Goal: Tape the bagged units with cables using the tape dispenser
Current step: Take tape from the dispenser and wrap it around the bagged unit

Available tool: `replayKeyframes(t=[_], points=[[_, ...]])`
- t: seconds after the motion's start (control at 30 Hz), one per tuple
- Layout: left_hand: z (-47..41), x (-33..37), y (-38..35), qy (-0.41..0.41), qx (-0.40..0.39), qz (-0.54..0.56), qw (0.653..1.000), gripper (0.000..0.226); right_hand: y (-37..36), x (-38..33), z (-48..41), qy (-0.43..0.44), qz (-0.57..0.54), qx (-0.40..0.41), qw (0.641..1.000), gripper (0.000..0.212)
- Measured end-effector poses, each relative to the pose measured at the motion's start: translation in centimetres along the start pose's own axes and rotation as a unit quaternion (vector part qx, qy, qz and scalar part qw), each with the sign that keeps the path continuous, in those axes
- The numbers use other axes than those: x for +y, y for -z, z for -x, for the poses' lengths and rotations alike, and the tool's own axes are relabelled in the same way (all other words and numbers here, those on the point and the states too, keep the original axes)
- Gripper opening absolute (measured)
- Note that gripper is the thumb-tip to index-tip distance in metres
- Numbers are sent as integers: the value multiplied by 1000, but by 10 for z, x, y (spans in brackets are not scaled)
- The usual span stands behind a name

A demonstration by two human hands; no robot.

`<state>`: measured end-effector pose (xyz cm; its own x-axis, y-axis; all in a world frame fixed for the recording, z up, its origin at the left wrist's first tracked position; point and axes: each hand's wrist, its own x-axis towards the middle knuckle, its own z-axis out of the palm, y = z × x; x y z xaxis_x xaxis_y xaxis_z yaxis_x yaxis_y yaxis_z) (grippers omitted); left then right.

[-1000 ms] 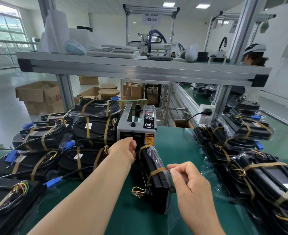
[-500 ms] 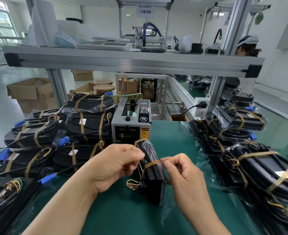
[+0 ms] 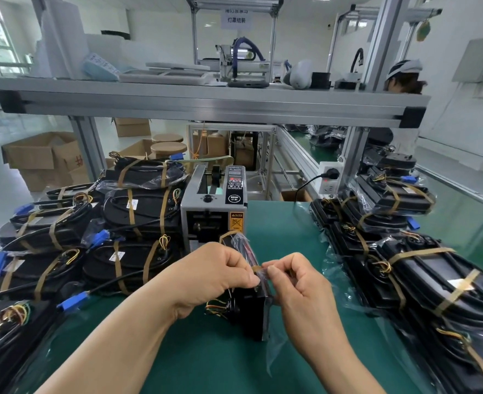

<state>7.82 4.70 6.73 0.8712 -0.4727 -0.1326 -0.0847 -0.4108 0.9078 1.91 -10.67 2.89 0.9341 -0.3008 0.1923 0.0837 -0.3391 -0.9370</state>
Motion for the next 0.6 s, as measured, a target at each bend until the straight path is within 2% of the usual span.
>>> replayKeyframes(t=[0.6], points=[[-1,-7,-7,-29,48,-74,996,21,-2,0,2,0,-10,1,1000,17]])
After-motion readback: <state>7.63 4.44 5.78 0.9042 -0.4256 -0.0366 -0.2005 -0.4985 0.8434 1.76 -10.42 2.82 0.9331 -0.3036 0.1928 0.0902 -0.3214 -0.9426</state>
